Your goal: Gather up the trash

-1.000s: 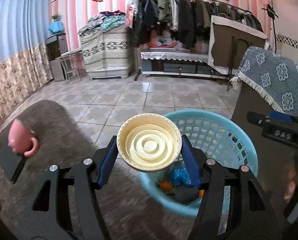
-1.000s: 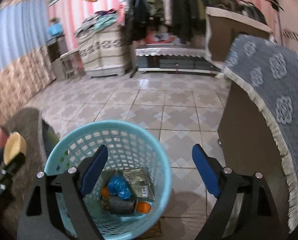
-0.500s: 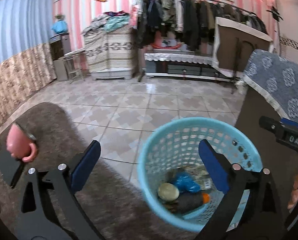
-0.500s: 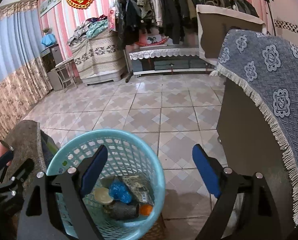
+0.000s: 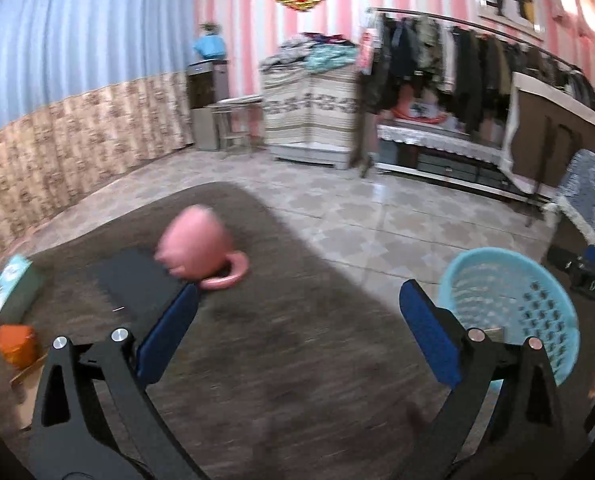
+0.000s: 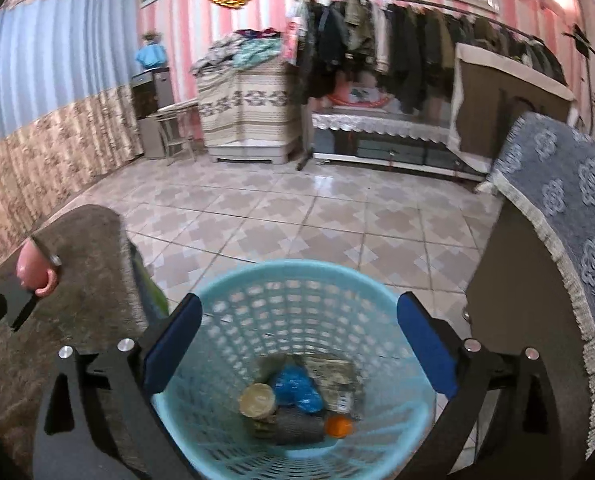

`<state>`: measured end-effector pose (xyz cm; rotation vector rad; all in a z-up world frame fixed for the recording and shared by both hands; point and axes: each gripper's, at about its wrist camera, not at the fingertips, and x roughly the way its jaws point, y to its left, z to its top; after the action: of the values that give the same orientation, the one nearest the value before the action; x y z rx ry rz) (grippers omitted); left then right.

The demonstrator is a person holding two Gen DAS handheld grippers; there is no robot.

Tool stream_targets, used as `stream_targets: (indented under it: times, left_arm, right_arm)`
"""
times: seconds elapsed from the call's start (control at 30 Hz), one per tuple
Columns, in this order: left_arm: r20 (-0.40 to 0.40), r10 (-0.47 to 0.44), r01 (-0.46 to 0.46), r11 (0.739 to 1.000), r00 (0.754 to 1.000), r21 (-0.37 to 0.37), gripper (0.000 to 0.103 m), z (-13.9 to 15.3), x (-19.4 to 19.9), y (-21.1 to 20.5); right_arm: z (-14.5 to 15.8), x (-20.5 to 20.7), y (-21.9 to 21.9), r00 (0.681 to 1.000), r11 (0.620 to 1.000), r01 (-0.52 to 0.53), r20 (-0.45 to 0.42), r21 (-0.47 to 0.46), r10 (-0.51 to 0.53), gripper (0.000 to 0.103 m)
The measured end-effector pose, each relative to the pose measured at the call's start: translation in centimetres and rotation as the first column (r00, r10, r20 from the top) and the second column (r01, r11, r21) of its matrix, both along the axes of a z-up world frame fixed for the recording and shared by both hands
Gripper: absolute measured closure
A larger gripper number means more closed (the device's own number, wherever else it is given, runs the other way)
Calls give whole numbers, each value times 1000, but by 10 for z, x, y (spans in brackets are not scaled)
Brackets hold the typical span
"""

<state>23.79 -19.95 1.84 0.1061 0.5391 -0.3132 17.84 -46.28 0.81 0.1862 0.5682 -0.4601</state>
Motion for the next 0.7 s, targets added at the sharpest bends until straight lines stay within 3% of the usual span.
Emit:
stream_targets:
  times: [0.13, 0.27, 0.4, 0.53, 0.7]
  left_arm:
    - [-23, 96, -96, 995, 995, -7, 6, -6, 1, 59]
    - [-25, 204, -203, 978, 979, 38, 6, -15, -4, 122]
    - [-58, 317, -314, 948, 947, 51, 6, -25, -8, 187]
    - [-96, 439, -436, 898, 893, 55, 6, -37, -12, 257]
    - [-130, 514, -513, 857, 848, 45, 6, -50, -11, 309]
  right_arm:
    - [0, 17, 33, 998, 998, -69, 5, 2, 69, 6]
    - [-5, 34, 70, 988, 988, -157, -7, -6, 157, 6]
    - [-11, 50, 105, 972, 972, -233, -18, -12, 233, 6]
    - [-17, 64, 137, 953, 953, -301, -15, 13, 301, 6]
    - [-20, 72, 179, 924, 925, -380, -40, -12, 379, 6]
